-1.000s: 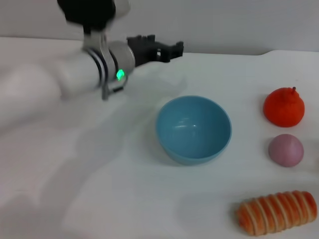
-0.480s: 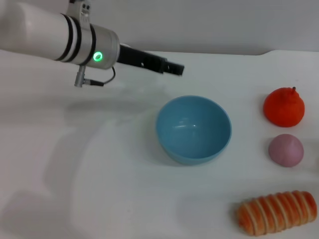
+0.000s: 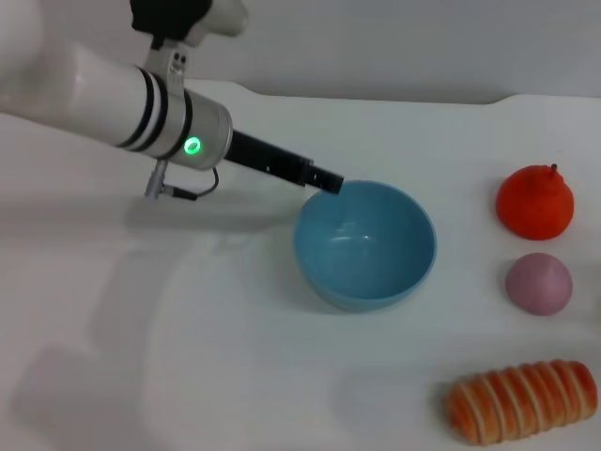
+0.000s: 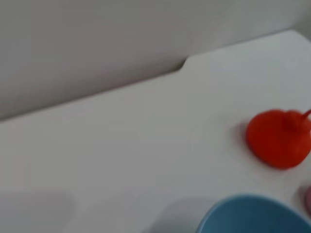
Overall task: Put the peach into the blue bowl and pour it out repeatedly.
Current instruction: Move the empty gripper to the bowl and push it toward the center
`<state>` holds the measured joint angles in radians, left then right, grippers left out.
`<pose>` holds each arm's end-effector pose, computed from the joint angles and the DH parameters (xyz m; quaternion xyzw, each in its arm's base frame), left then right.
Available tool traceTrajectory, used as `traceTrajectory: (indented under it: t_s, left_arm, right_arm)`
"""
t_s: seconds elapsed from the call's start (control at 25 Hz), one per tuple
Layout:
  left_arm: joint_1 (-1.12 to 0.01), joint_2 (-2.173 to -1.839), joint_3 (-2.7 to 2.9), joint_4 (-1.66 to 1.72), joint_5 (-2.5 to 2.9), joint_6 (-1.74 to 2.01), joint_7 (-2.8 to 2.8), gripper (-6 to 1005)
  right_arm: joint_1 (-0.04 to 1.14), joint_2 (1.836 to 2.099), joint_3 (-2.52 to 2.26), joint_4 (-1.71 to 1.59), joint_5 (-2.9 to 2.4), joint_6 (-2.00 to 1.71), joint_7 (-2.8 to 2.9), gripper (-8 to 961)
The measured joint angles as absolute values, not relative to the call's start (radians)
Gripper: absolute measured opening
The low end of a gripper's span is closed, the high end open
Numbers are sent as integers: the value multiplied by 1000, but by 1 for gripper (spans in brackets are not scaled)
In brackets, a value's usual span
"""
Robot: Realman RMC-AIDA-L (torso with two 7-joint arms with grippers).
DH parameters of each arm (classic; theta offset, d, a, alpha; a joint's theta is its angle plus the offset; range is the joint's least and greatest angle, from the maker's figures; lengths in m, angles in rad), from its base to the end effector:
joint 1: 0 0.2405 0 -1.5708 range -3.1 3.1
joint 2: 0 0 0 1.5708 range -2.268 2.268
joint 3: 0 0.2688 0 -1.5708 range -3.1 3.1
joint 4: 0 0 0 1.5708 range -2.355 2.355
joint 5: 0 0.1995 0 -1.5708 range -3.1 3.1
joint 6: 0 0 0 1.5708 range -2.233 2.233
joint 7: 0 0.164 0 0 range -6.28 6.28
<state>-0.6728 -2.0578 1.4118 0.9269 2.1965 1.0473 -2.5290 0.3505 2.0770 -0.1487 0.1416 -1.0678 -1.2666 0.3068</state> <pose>-0.1980 0.4022 -0.0715 -0.8891 -0.4174 -0.0245 0.1861 0.3917 0.2938 0.0021 -0.5721 0.3685 0.3187 0.6598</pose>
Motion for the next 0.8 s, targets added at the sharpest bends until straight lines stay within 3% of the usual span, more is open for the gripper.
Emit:
traceTrajectory:
  t_s: [0.8]
  left_arm:
    - [-718,-2071,1527,699,2180,900,-2520,807]
  right_arm:
    - [354,2077,-146,138,-1068,-1245,307,652]
